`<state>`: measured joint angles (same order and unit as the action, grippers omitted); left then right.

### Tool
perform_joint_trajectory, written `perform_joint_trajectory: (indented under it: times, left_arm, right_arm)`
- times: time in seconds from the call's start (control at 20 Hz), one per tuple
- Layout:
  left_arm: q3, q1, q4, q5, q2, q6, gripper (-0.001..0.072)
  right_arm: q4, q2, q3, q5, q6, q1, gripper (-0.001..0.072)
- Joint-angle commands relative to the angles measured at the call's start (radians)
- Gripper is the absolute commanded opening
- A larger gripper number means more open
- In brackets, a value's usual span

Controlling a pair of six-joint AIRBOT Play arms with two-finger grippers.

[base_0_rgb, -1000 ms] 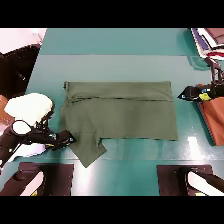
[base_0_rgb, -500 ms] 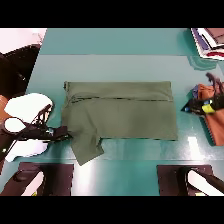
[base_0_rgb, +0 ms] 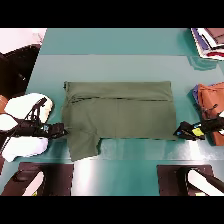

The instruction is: Fold the shirts.

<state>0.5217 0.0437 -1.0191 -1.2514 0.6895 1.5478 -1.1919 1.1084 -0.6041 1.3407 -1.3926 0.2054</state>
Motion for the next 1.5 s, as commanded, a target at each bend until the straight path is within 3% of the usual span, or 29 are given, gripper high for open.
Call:
perform_joint_trajectory:
  times: [0.0,0.2,0.35,0.55,0.7,0.9,1.1,1.45]
  left_arm:
    - [0.004,0.0,-0.002,0.002,-0.002,-0.003,0.0031]
    - [0.032,0.0,-0.075,-0.071,-0.002,-0.008,0.0031]
    - [0.099,0.0,-0.178,-0.192,-0.056,0.01,0.003]
    - [0.106,0.0,-0.128,-0.298,-0.175,0.079,0.0031]
    - [0.116,0.0,-0.102,-0.228,-0.143,0.077,0.0031]
    - [0.153,0.0,-0.101,-0.026,0.05,0.019,0.0031]
    - [0.365,0.0,-0.102,0.134,0.332,-0.038,0.0031]
    - [0.631,0.0,-0.092,0.287,0.682,-0.068,0.0032]
  right_arm:
    - [-0.004,0.064,0.029,-0.037,-0.013,-0.082,0.0375]
    - [-0.011,0.032,0.029,-0.055,-0.013,-0.137,0.0027]
    - [-0.078,-0.102,0.029,0.002,-0.013,-0.137,0.0021]
    - [-0.224,-0.313,-0.027,0.185,-0.014,-0.137,0.002]
    - [-0.24,-0.368,-0.144,0.166,-0.023,-0.138,0.0019]
    - [-0.187,-0.172,-0.306,0.077,-0.02,-0.138,0.0019]
    - [-0.13,0.103,-0.497,0.019,0.007,-0.137,0.002]
    - [0.023,0.456,-0.807,-0.048,0.015,-0.138,0.002]
